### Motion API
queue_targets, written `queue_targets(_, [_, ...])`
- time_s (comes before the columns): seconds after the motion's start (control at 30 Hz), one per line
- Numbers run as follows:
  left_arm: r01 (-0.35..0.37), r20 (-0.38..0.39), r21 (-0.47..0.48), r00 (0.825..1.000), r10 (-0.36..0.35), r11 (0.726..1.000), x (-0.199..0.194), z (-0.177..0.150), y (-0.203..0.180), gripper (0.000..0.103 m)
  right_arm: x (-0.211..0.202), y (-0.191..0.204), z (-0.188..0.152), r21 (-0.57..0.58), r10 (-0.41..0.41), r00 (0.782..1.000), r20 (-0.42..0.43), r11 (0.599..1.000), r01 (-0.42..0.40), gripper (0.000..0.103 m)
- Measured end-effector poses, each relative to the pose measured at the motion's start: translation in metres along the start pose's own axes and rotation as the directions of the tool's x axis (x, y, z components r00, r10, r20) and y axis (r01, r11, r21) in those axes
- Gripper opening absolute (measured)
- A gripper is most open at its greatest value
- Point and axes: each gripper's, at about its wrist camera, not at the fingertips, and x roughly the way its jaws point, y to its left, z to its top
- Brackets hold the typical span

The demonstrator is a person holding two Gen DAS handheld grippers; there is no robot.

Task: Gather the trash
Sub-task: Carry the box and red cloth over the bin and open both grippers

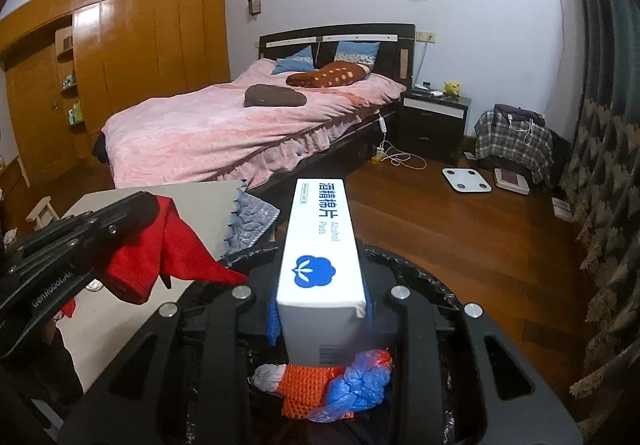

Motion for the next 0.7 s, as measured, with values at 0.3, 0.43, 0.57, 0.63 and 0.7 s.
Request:
queue_targets(0.3, [0.047, -0.018, 0.023, 0.999, -0.046, 0.999, 0.021, 0.000, -0.020, 0.005, 0.004, -0.023, -0.011, 0.034, -0.039, 0.999, -0.009, 0.999, 0.039, 0.029])
queue_targets(0.43, [0.069, -0.034, 0.033, 0.997, -0.068, 0.997, 0.032, -0.003, -0.029, 0.005, 0.006, -0.034, -0.016, 0.046, -0.061, 0.998, -0.023, 0.997, 0.062, 0.029])
queue_targets(0.57, [0.093, -0.080, 0.032, 0.993, -0.090, 0.995, 0.046, -0.010, -0.030, 0.011, 0.013, -0.042, -0.022, 0.049, -0.090, 0.995, -0.042, 0.995, 0.092, 0.031])
queue_targets(0.63, [0.097, -0.099, 0.025, 0.991, -0.094, 0.995, 0.050, -0.014, -0.028, 0.024, 0.016, -0.044, -0.025, 0.051, -0.105, 0.993, -0.052, 0.993, 0.107, 0.035])
queue_targets(0.7, [0.090, -0.111, 0.018, 0.990, -0.088, 0.996, 0.053, -0.017, -0.024, 0.037, 0.017, -0.047, -0.029, 0.055, -0.119, 0.991, -0.055, 0.991, 0.122, 0.048])
